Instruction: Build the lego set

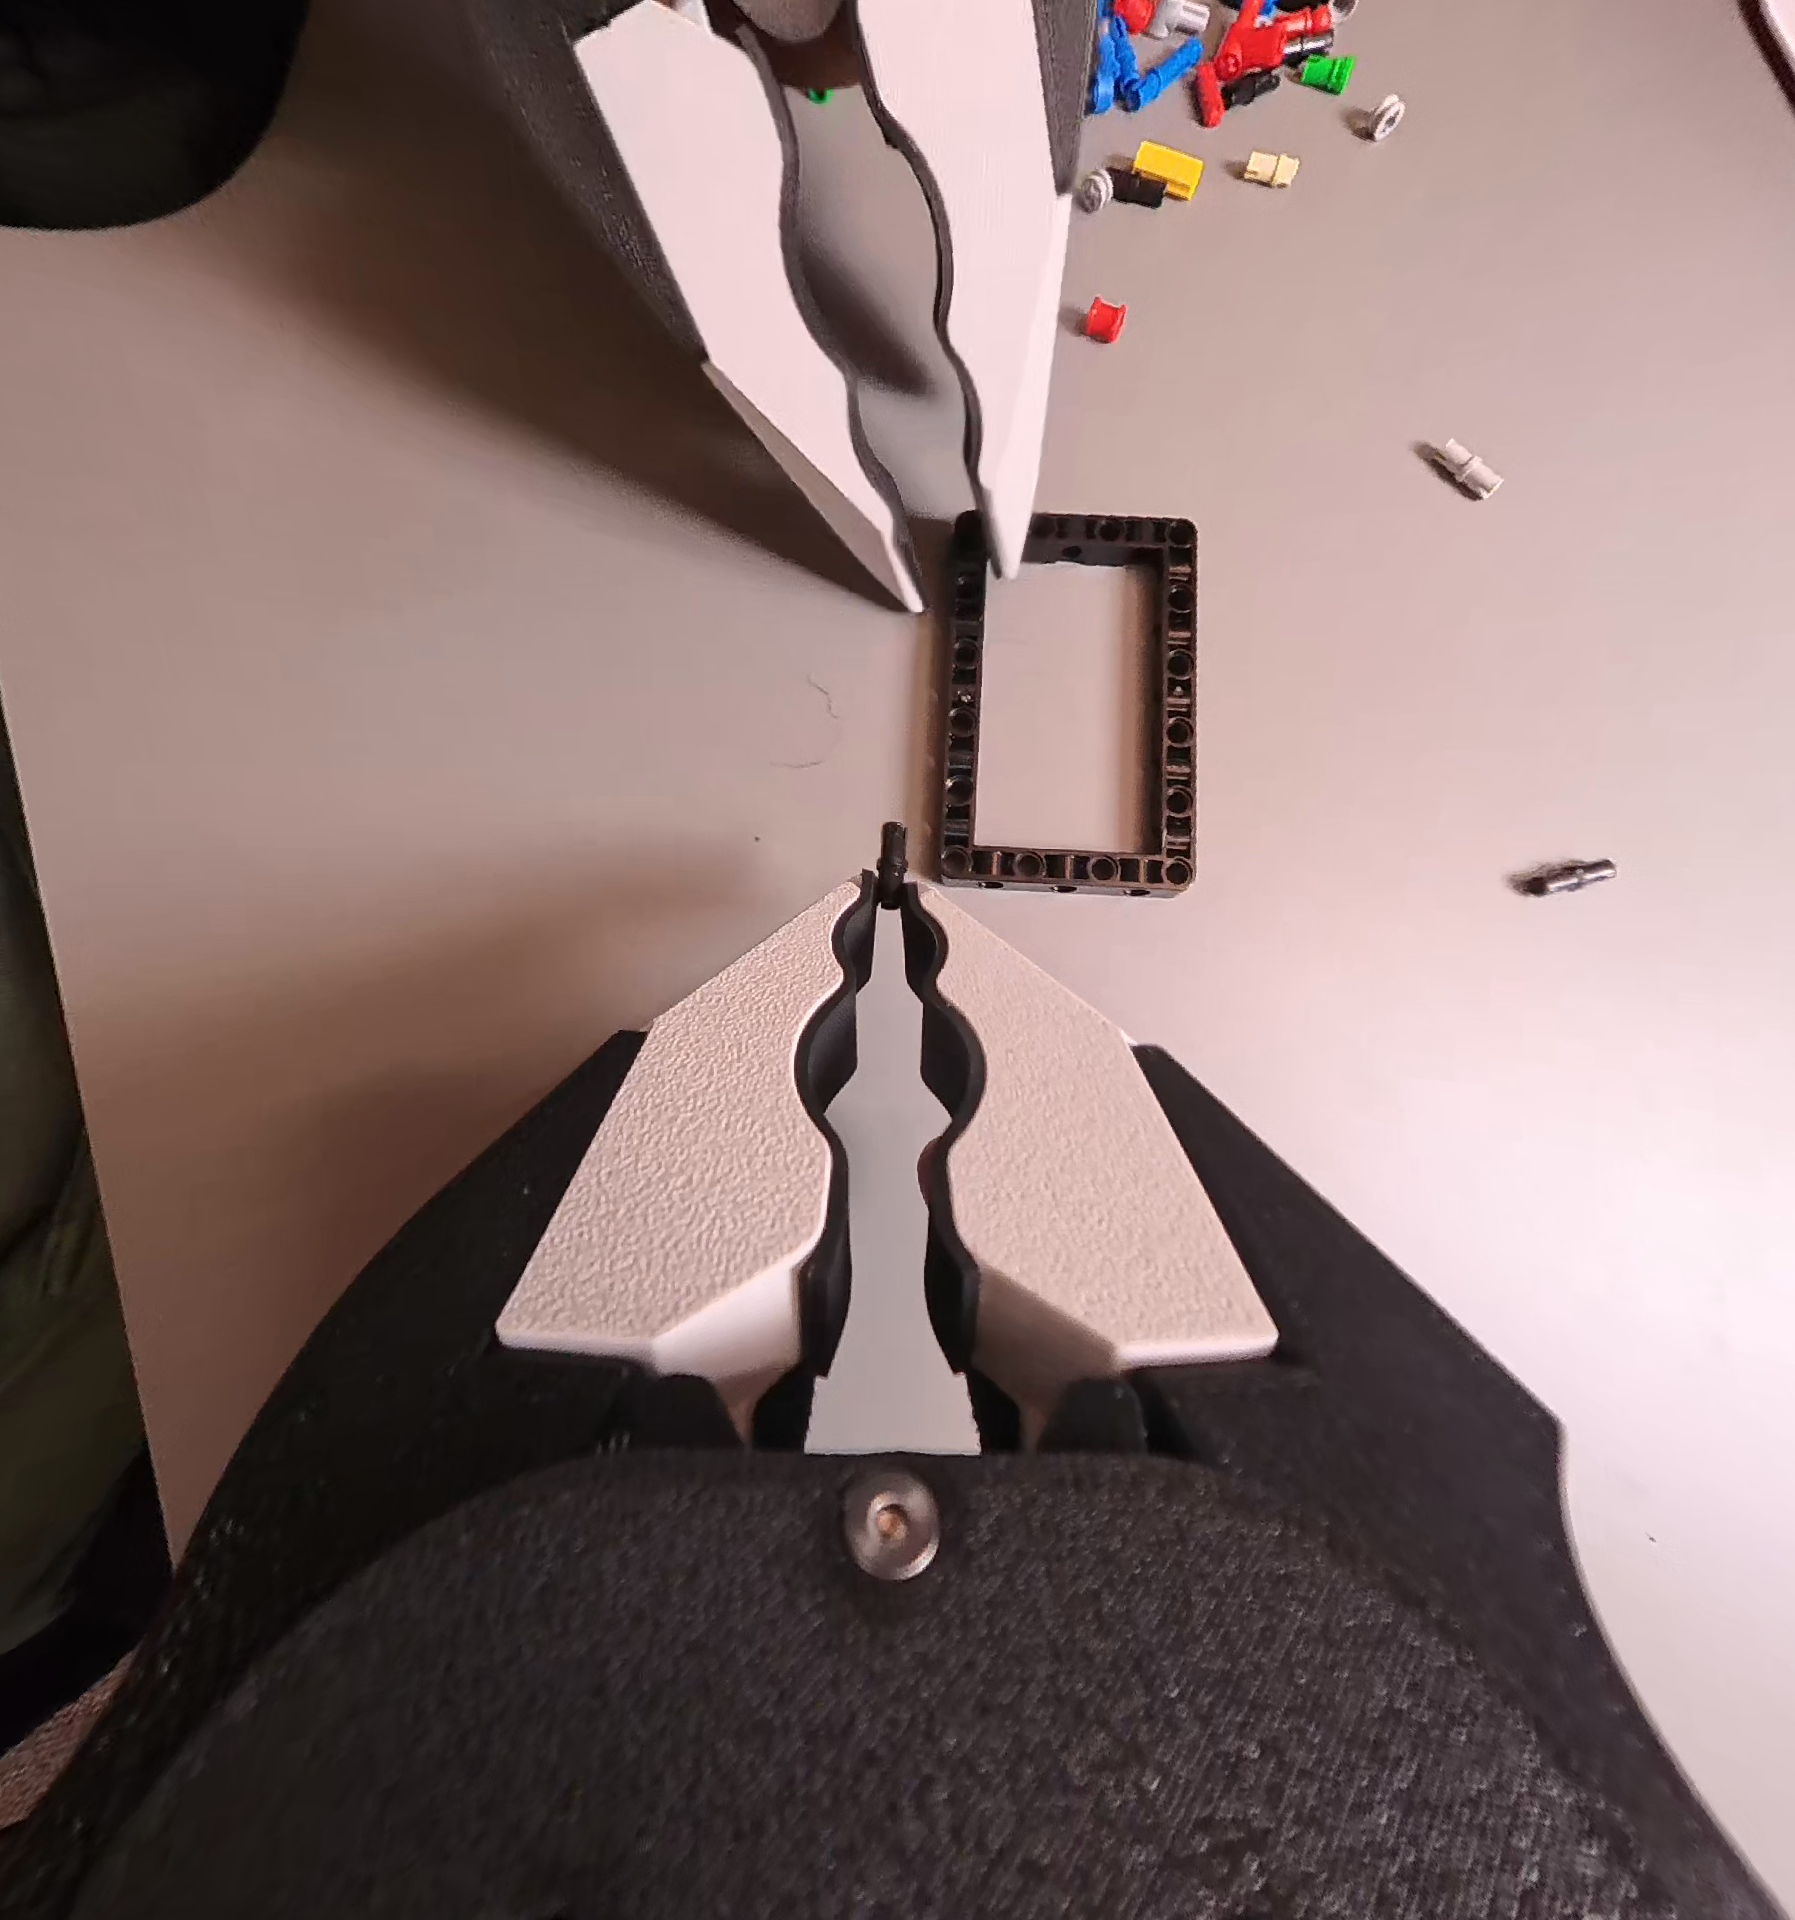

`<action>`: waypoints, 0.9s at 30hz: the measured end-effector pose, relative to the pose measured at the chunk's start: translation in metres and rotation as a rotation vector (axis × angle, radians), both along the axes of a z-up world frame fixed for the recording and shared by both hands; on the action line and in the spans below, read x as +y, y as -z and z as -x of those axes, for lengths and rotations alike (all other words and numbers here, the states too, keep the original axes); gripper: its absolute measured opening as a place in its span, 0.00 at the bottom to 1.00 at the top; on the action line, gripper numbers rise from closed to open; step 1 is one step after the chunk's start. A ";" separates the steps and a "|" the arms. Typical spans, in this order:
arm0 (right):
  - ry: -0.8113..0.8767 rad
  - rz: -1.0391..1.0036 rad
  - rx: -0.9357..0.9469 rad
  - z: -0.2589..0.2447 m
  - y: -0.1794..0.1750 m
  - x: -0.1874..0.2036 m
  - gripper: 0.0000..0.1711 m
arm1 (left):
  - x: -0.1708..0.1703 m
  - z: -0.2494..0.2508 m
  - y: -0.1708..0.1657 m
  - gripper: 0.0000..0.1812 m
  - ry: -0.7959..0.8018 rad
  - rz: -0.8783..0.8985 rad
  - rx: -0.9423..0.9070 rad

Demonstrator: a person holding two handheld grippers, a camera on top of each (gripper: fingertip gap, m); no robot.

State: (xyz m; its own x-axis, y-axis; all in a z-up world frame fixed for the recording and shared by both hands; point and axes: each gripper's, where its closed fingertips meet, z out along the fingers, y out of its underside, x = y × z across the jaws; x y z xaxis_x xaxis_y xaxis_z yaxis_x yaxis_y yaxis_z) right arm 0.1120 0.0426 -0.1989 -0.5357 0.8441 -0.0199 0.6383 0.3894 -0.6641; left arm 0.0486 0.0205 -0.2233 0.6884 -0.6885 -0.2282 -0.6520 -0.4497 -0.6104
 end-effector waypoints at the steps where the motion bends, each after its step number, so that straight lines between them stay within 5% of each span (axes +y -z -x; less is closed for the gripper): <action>1: -0.003 0.005 0.004 0.000 0.000 -0.001 0.01 | -0.001 0.001 0.001 0.04 -0.006 0.029 0.004; 7: -0.018 0.017 0.060 0.001 -0.009 -0.002 0.01 | -0.006 -0.008 -0.003 0.03 -0.115 0.174 -0.106; 14: -0.089 0.044 0.154 -0.019 -0.032 -0.005 0.01 | -0.017 -0.045 -0.068 0.03 -0.221 0.416 -0.903; 19: -0.115 0.039 0.135 -0.034 -0.025 -0.005 0.01 | -0.006 -0.030 -0.066 0.03 -0.364 0.518 -1.247; 27: -0.004 -0.005 0.085 0.001 0.001 0.001 0.01 | 0.010 -0.032 -0.049 0.03 -0.462 0.522 -1.367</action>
State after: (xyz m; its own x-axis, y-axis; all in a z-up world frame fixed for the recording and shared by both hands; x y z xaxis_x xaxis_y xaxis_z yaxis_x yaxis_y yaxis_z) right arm 0.1109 0.0433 -0.1995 -0.5383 0.8422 0.0301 0.5784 0.3952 -0.7137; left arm 0.0803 0.0309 -0.1743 0.3335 -0.1621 0.9287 0.5115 -0.7964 -0.3227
